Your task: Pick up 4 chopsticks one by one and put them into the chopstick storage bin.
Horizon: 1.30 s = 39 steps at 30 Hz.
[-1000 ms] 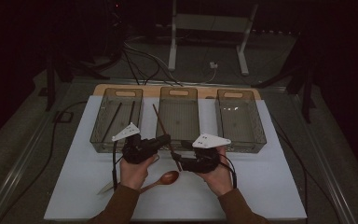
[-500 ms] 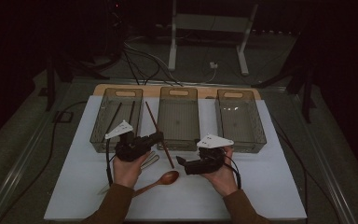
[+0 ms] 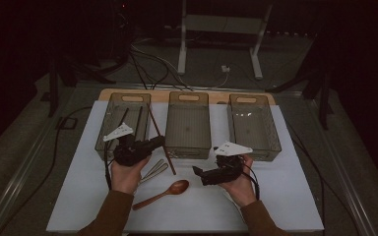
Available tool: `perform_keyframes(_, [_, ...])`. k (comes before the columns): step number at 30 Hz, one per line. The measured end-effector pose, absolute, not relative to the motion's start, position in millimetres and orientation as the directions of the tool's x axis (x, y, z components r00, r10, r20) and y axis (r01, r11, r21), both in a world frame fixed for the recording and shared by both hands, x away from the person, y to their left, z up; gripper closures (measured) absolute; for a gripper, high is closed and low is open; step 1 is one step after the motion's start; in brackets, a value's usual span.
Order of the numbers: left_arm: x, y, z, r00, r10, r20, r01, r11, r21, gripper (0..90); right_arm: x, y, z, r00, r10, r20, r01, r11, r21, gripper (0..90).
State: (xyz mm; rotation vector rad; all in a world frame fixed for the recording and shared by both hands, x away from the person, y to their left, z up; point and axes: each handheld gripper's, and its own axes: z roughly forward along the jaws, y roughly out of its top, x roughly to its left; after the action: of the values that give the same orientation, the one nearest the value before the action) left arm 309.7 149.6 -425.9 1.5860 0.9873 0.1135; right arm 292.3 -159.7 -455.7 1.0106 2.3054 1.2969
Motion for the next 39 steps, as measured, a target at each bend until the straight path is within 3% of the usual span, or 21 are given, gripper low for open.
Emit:
perform_keyframes(24, [330.8, 217.8, -409.4, 0.512, 0.758, -0.405, 0.552, 0.071, 0.831, 86.1, 289.9, -186.6, -461.0, -0.670, 0.740, 0.060, 0.448, 0.338, 0.828, 0.0])
perform_keyframes(39, [364.7, 234.2, -417.8, 0.416, 0.826, -0.380, 0.587, 0.075, 0.806, 85.8, 288.5, -198.9, -463.0, -0.661, 0.748, 0.070, 0.457, 0.327, 0.827, 0.0])
